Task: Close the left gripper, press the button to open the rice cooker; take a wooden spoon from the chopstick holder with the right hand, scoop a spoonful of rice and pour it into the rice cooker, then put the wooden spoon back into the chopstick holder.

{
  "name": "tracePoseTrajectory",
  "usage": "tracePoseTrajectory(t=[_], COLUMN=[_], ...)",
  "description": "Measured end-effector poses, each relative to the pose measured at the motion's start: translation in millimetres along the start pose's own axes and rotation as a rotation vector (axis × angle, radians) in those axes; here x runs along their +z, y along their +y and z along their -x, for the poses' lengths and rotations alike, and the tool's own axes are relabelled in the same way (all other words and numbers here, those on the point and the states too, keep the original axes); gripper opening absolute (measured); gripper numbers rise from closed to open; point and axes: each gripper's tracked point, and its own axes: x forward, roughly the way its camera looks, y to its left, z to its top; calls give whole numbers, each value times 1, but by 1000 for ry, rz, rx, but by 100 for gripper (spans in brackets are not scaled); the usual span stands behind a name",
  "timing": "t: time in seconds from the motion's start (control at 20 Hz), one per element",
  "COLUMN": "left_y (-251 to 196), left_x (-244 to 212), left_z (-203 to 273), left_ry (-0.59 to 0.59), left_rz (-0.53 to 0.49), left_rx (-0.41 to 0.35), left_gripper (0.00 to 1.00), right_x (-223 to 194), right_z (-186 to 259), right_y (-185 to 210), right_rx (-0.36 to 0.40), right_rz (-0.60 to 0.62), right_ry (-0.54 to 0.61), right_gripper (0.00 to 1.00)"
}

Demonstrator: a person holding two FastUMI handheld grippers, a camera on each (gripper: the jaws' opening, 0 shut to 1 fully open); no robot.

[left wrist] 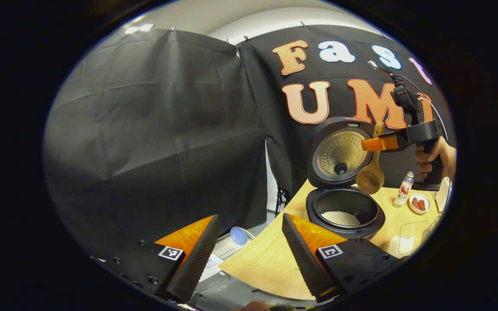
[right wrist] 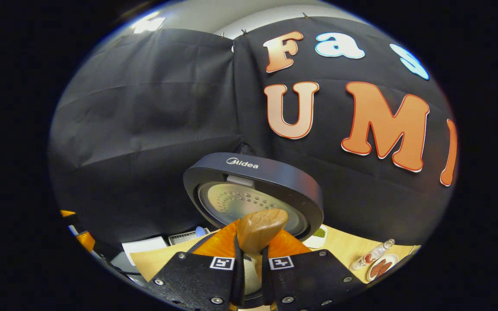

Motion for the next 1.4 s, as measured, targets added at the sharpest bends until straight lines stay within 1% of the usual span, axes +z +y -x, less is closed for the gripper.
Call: tracePoseTrajectory(t=[0.1,0.25,0.3,0.35,0.4,0.45,0.5,0.55,0.6,0.65,0.7,0.75,0.8,0.85,0.9,1.05,1.15,1.25,1.3,1.4], left_y=[-2,-4,-6,-9,-11,-15,-22,-29,-37,-47,-57,-68,-77,-86,-94,-124,-145,-166,-176,-195], left_x=[1,3,4,5,6,9,13,17,20,22,23,25,27,28,30,35,34,31,31,34], left_z=[3,7,9,11,13,15,18,22,24,27,29,32,34,37,38,43,46,49,52,59], left_ry=[-2,-3,-4,-7,-11,-22,-38,-52,-62,-65,-67,-67,-68,-69,-67,-67,-61,-54,-55,-59], left_rz=[-4,-3,0,-2,-12,-29,-51,-69,-83,-89,-91,-90,-90,-90,-90,-88,-108,-136,-146,-160], left_rx=[-3,-3,-5,-6,-7,-7,-13,-22,-35,-54,-74,-96,-114,-131,-146,-196,-233,-265,-284,-316], left_gripper=[95,94,97,95,97,97,95,96,97,94,94,97,94,99,99,99,99,94,99,99], right_x=[6,6,3,0,-5,-12,-20,-29,-39,-48,-55,-63,-70,-78,-88,-118,-144,-169,-177,-195], right_z=[1,9,16,25,34,45,57,70,83,97,113,128,143,159,178,228,259,286,298,322], right_y=[0,-5,-11,-19,-27,-39,-50,-64,-78,-91,-105,-120,-134,-150,-165,-215,-243,-262,-272,-289], right_rx=[4,19,18,13,6,-5,-23,-46,-69,-95,-122,-152,-187,-221,-253,-376,-461,-527,-557,-610], right_rz=[-38,-179,-225,-271,-313,-349,-378,-401,-418,-434,-447,-459,-475,-494,-512,-570,-613,-644,-653,-667], right_ry=[-28,-18,-6,4,10,18,28,37,47,52,54,51,48,43,43,49,60,73,73,77], right_gripper=[15,15,15,15,15,15,15,15,11,19,15,15,15,15,15,15,16,16,16,16])
